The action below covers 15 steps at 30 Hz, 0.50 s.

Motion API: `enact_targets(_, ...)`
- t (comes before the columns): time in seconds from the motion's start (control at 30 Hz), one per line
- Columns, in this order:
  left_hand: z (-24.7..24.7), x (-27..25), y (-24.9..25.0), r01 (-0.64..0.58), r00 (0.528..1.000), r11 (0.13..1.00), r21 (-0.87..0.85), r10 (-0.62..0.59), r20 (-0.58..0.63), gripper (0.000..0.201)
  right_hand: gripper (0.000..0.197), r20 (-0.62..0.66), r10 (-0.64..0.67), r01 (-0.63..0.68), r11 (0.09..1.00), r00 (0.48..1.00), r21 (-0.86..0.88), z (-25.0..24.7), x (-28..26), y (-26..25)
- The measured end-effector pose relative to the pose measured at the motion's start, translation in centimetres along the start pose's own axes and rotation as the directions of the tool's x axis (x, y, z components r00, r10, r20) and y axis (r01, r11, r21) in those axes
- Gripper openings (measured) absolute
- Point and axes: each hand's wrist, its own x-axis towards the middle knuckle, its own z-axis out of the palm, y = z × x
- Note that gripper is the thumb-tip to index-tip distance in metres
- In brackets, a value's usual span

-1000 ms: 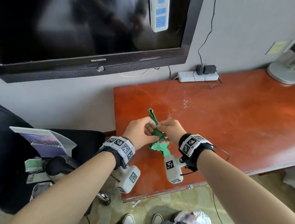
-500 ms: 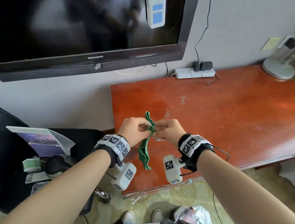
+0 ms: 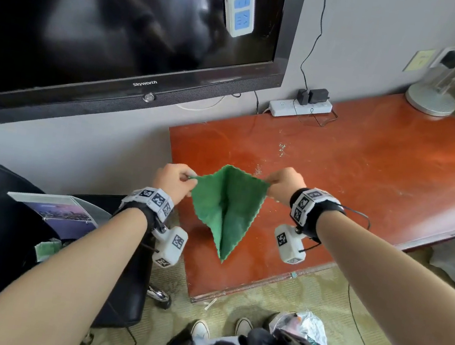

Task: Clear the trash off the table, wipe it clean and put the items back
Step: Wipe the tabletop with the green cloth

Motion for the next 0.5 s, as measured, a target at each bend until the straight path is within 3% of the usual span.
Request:
enact_targets(0.17,-1.4,1.5,-0.9,0.066,0.997,0.998,-0.024,-0.067,-0.048,0.005,0.027,-0.069,0.049,-0.051,0.998,0.996,-0.024,-2.1,1.6,0.4)
enact_targets(0.3,-1.8,3.0,0.3,0.087,0.995,0.984,-0.157,-0.093,-0.033,0.009,0.032,-0.13,0.029,-0.03,1.0,0.991,-0.001,-3.2,2.8,-0.6)
enact_targets(0.37,-2.4,4.3,1.1,0.06,0.995,0.972,-0.227,-0.076,-0.065,0.015,0.034,-0.193,-0.007,0.014,0.999,0.981,0.035,-4.0,3.3,-1.4)
enact_targets(0.5,-3.4,5.8,2.4,-0.017,0.991,0.969,-0.246,-0.017,-0.135,0.008,0.033,-0.294,-0.093,0.101,0.995,0.951,0.013,-5.1,3.6,-2.4)
